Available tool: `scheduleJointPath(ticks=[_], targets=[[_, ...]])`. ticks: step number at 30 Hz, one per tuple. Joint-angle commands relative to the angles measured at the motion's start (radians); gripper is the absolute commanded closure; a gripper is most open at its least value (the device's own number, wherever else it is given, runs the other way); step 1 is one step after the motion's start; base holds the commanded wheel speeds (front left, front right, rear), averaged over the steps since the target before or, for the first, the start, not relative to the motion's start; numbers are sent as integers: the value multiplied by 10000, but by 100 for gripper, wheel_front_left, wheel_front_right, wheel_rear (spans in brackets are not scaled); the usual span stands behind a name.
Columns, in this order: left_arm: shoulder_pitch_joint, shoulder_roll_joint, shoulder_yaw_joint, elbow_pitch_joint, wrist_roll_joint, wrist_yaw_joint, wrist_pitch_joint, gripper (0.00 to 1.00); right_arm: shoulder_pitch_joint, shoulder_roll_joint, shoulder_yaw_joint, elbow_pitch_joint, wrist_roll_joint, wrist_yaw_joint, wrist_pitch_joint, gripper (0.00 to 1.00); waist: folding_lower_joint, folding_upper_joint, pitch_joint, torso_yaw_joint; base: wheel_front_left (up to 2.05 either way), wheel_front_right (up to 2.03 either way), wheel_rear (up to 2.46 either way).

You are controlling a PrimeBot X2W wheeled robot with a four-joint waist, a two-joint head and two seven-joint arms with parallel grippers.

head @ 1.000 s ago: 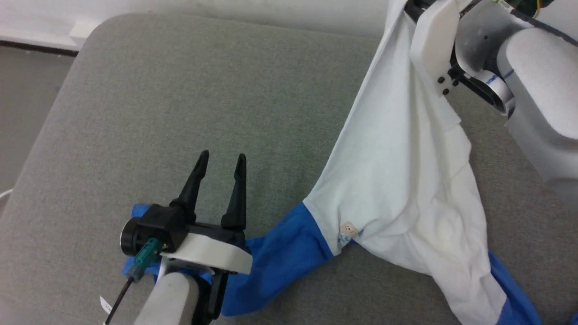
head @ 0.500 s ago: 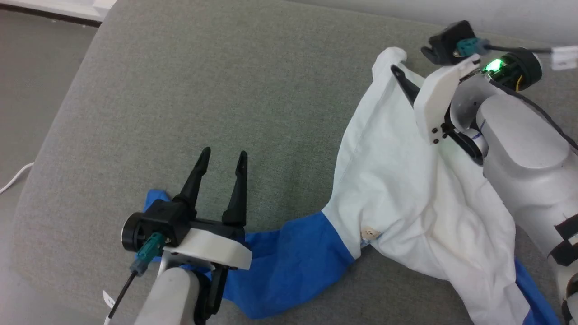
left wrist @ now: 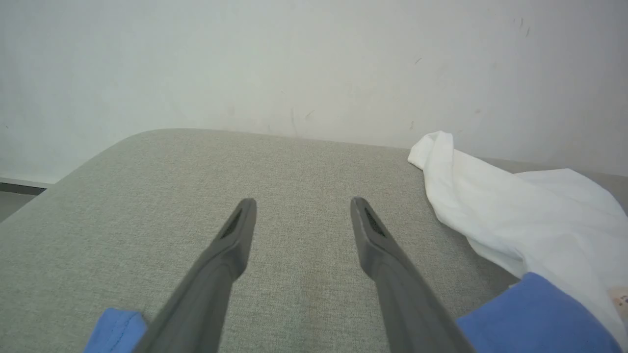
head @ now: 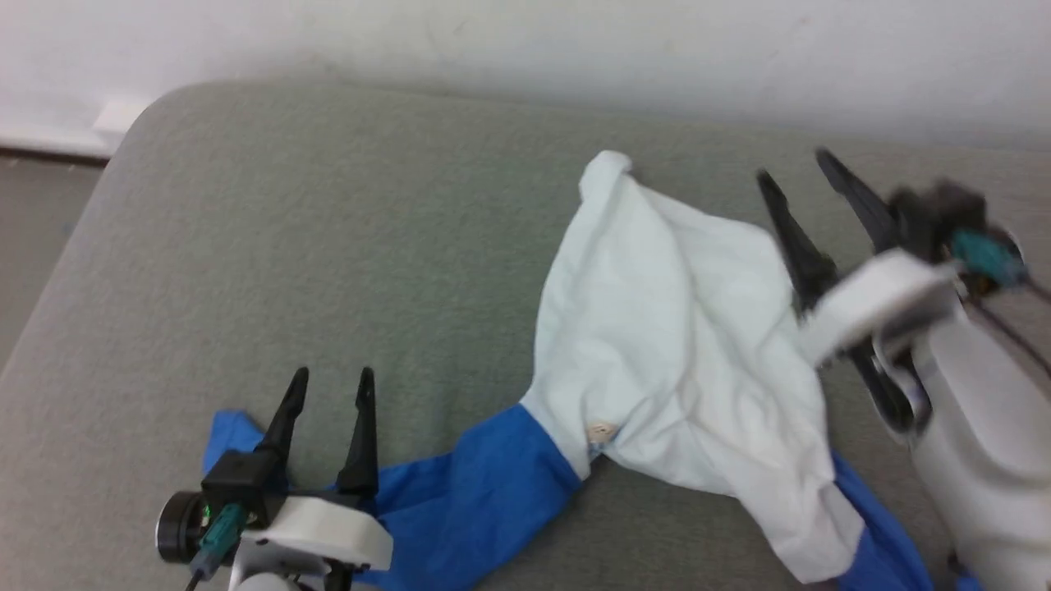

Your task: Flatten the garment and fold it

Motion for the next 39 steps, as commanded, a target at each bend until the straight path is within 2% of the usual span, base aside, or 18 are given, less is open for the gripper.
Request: scheduleJointPath(ticks=[1,4,10,13,17,21,24,28,34,37,39], targets=[[235,107,94,-88,21,112,-2,0,1092,-12,-634,-697,-389,-9,-41,0,2,-1,-978,-1074,0,0,0],[480,209,173,-235,-25,188,131,0,2836,191,-1917,-2215,-1075,-9,254,0,2,-1,-1122,-1334,0,0,0],[806,299,230,-501,-100,331,422,0,6132,1338,-4118,-5674,-2334,-9,1784,0,2,-1,-1254,-1640,0,0,0],[931,330,258,-591,-145,398,545,0,7399,1970,-4656,-7149,-2788,-9,2455,0,2,-1,-1306,-1743,0,0,0],[1119,370,298,-687,-206,487,699,0,8538,2432,-4879,-8427,-3013,-9,3078,0,2,-1,-1432,-1902,0,0,0],[1113,383,250,-827,-286,496,973,0,9004,2581,-4865,-9042,-3069,-9,3373,0,2,-1,-1447,-1993,0,0,0],[939,338,87,-1057,-491,328,1429,0,9096,2619,-4842,-9226,-3065,-9,3484,0,2,-1,-1416,-2011,0,0,0],[409,393,-542,-1322,-803,-238,2925,0,9068,2638,-4732,-9344,-3046,-9,3551,0,2,-1,-1298,-2007,0,0,0],[50,914,-1844,-2183,-905,-1128,5417,0,8950,2642,-4562,-9282,-2917,-9,3523,0,2,-1,-1098,-2177,0,0,0],[54,1326,-2641,-2720,-905,-1403,6450,0,8929,2643,-4536,-9211,-2879,-9,3483,0,2,-1,-946,-2231,0,0,0],[52,1476,-2890,-2839,-896,-1457,6731,0,8906,2643,-4525,-9180,-2854,-9,3463,0,2,-1,-905,-2248,0,0,0]])
